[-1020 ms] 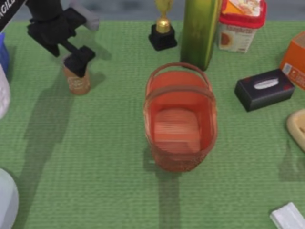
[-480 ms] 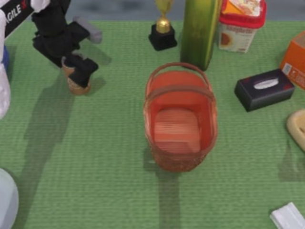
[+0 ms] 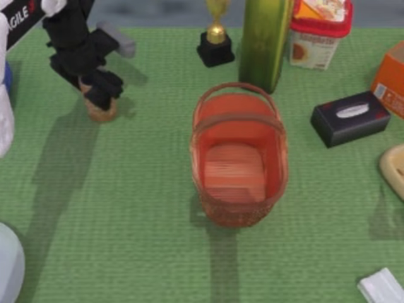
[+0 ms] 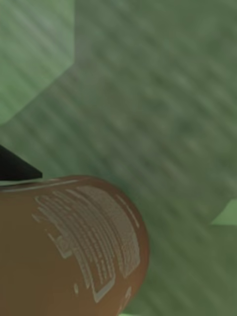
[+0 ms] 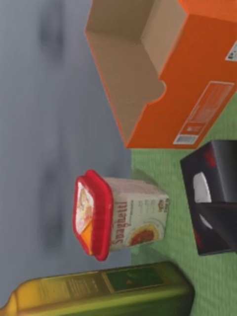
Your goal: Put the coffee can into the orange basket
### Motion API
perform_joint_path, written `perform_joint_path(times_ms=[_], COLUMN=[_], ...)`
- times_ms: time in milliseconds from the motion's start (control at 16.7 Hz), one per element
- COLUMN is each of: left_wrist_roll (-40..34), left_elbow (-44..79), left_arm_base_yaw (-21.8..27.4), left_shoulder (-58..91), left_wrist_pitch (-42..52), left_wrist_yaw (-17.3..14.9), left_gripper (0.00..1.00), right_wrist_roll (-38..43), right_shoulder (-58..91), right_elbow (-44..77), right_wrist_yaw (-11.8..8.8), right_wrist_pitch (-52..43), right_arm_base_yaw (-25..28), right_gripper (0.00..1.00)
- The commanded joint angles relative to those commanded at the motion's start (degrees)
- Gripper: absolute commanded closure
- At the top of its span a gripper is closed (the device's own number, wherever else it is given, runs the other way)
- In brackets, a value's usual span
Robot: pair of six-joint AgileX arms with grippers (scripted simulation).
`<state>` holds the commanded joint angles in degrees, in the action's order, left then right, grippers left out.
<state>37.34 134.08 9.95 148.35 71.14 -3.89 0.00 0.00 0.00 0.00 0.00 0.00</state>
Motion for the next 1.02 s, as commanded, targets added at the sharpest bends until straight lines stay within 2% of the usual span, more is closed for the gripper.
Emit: perform_joint_path(times_ms=[300, 900, 1020], left_wrist_roll=[0.0, 0.1, -0.4], left_elbow=[0.0, 0.0, -1.0], left_arm_base_yaw=[0.0, -0.2, 0.0], left_shoulder=[0.0, 0.0, -0.4], left_wrist_pitch=[0.0, 0.0, -1.8], left_wrist_yaw=[0.0, 0.0, -1.1], left_gripper=[0.98, 1.00, 1.00], right_wrist_roll=[0.0, 0.0, 0.0], right_shoulder=[0.0, 0.0, 0.0], right_elbow=[0.0, 0.0, 0.0], right_wrist_yaw=[0.0, 0.0, 0.0], right_wrist_pitch=[0.0, 0.0, 0.0], right_arm_base_yaw=[0.0, 0.0, 0.0], right_gripper=[0.00, 0.00, 0.00])
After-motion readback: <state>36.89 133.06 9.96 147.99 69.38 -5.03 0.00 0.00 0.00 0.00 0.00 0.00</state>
